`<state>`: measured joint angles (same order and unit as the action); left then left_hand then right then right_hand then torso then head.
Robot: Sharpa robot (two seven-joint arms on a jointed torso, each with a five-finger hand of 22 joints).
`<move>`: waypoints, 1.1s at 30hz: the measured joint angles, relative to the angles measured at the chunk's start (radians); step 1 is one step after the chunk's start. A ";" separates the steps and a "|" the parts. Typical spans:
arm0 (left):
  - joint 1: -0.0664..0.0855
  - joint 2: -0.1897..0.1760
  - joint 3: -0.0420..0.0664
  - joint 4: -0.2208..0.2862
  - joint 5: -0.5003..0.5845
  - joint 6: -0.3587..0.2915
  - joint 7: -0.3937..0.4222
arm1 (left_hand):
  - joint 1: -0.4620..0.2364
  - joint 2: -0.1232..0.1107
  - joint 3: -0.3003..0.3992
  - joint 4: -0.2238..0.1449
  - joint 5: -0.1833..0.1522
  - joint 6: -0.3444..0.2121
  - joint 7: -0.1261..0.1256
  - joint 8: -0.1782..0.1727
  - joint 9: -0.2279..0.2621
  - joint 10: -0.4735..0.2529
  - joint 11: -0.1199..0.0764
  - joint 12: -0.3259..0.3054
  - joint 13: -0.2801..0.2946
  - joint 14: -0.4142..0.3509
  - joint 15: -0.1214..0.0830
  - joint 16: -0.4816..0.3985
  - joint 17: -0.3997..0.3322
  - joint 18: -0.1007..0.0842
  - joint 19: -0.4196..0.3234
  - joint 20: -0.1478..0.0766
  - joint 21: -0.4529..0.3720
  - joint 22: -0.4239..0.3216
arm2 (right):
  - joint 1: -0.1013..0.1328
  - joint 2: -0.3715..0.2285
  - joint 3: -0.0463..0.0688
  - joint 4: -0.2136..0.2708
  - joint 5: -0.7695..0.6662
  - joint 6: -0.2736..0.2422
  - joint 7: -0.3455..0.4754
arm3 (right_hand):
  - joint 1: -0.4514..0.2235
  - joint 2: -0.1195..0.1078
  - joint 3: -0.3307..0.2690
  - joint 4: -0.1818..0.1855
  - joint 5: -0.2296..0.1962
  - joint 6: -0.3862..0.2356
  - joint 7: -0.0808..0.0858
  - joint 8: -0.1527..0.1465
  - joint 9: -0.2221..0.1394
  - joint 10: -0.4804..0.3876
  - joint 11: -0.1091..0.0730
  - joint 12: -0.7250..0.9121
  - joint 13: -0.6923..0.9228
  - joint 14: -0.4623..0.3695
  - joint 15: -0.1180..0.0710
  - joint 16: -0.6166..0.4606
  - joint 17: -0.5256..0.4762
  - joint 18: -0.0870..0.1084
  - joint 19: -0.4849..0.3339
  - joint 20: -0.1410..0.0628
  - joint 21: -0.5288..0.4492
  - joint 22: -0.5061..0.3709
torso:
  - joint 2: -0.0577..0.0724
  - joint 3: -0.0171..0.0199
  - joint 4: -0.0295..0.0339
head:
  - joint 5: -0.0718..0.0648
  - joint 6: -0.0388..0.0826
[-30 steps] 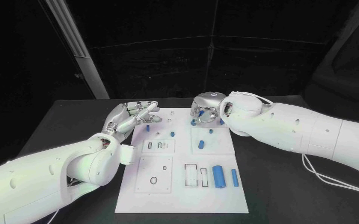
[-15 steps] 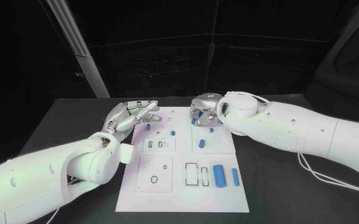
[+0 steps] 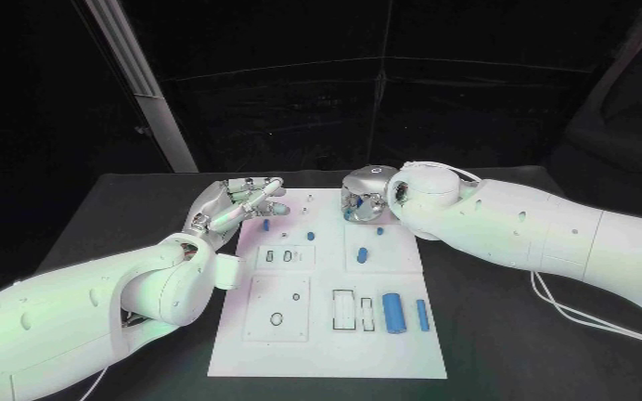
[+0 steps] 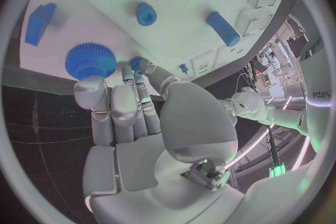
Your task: Assemble the parts on the task board
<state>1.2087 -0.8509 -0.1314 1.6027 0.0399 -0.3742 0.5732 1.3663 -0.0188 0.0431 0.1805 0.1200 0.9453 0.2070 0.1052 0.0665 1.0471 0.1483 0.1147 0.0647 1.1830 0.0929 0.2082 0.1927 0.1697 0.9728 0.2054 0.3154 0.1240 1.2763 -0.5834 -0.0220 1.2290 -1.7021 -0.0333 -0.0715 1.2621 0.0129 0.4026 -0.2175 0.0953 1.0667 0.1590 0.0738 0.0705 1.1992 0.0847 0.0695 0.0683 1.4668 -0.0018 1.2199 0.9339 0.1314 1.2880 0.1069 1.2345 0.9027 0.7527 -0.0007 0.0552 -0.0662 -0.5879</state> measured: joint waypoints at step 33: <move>0.005 -0.002 0.000 -0.007 0.000 0.007 -0.009 | 0.013 0.005 0.008 -0.014 0.000 0.000 0.000 -0.004 0.000 0.000 0.000 -0.010 0.000 0.000 0.000 -0.008 0.005 0.000 0.000 0.000 -0.001 -0.003 | 0.005 0.059 0.000 -0.027 0.019 -0.219 0.003 | -0.006 0.002 0.032 0.019 -0.020 0.024 -0.007 -0.003 0.001 0.025 -0.006 0.000 0.001 0.000 0.000 0.017 0.010 0.000 0.001 -0.007 0.032 0.042 | 0.006 0.0020 0.0052 | 0.005 0.009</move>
<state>1.2134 -0.8528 -0.1317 1.5958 0.0395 -0.3676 0.5639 1.3791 -0.0136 0.0514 0.1667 0.1200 0.9453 0.2070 0.1013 0.0666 1.0471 0.1483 0.1050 0.0646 1.1830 0.0930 0.2004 0.1981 0.1696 0.9727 0.2054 0.3146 0.1206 1.2816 -0.5246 -0.0217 1.2020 -1.6834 -0.2520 -0.0683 1.2566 0.0146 0.4350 -0.1984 0.0755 1.0905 0.1522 0.0712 0.0715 1.2240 0.0787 0.0695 0.0691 1.4668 -0.0018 1.2371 0.9436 0.1318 1.2887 0.1000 1.2661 0.9447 0.7589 0.0013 0.0604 -0.0614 -0.5785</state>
